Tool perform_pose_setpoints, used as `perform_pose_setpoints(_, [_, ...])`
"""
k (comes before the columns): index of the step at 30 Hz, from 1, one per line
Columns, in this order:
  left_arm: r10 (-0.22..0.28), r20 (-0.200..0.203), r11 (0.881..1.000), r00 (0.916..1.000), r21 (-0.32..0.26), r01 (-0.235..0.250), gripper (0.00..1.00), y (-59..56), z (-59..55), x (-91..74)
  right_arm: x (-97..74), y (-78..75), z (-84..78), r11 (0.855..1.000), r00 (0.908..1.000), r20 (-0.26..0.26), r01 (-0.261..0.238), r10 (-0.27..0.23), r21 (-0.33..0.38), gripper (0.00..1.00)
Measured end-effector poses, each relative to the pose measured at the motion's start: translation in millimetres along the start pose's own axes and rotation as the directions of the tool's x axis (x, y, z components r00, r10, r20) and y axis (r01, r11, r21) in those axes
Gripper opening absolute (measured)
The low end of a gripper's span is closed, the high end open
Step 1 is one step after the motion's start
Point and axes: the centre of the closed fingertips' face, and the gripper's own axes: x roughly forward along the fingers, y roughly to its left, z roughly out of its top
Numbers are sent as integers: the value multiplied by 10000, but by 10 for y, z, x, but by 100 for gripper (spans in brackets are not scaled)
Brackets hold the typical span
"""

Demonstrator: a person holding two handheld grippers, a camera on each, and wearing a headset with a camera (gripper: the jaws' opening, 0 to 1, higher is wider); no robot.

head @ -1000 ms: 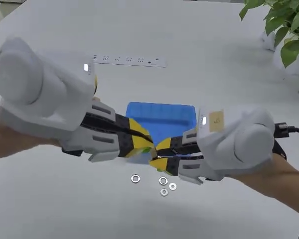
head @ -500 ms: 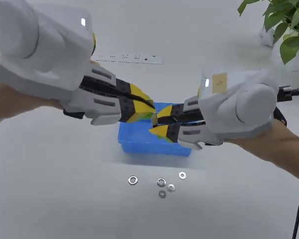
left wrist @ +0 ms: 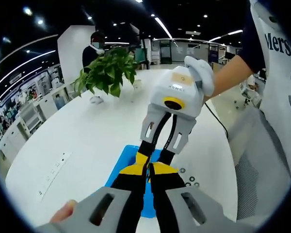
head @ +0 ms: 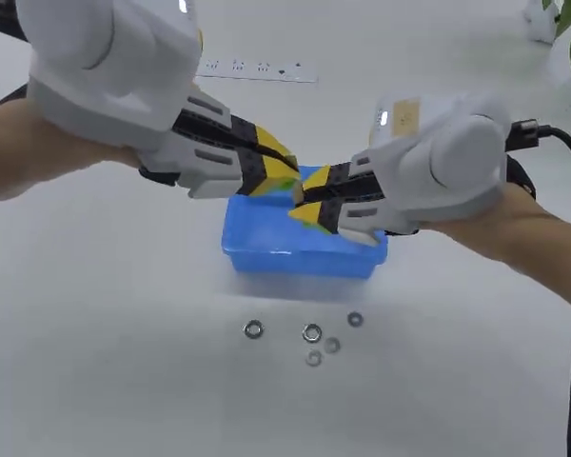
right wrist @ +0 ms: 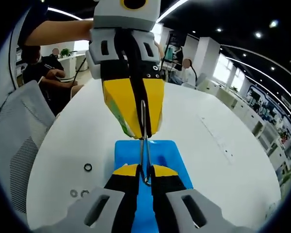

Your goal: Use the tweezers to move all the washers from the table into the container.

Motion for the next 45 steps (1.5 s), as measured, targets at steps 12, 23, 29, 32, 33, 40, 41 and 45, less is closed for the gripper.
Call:
perform_pose_setpoints(12, [-458, -462, 9985, 9979, -311, 444, 7, 62, -288, 307, 233, -10, -350, 9970, 9971, -518, -529, 558, 563, 10])
perform_pose_setpoints(23, [-521, -550, 9982, 9971, -326, 503, 8, 50, -334, 341, 237, 16, -369, 9952, 9966, -497, -624, 662, 748, 11])
perform_pose_setpoints(29, [-470, -338, 9986, 9983, -248, 462, 7, 33, -238, 299, 186, -3, -329, 9966, 9976, -352, -573, 595, 596, 12])
perform_pose_setpoints(32, [-430, -227, 9989, 9988, -191, 426, 7, 25, -188, 253, 143, -15, -276, 9961, 9984, -170, -527, 540, 713, 12])
perform_pose_setpoints(33, [-425, -174, 9989, 9989, -196, 422, 7, 19, -168, 233, 127, -15, -258, 9963, 9986, -139, -504, 515, 697, 12])
perform_pose_setpoints(40, [-332, 167, 9993, 9993, -170, 335, 7, -33, -60, 98, -14, 33, -97, 9987, 9994, 68, -334, 331, 388, 11])
perform_pose_setpoints(41, [-313, 191, 9995, 9993, -89, 314, 7, -53, -33, 77, -33, 42, -75, 9989, 9995, 96, -314, 311, 358, 11])
perform_pose_setpoints(45, [-316, 207, 9994, 9993, 111, 314, 7, -147, 63, -6, -126, 110, 27, 9995, 9995, 184, -264, 261, 172, 11])
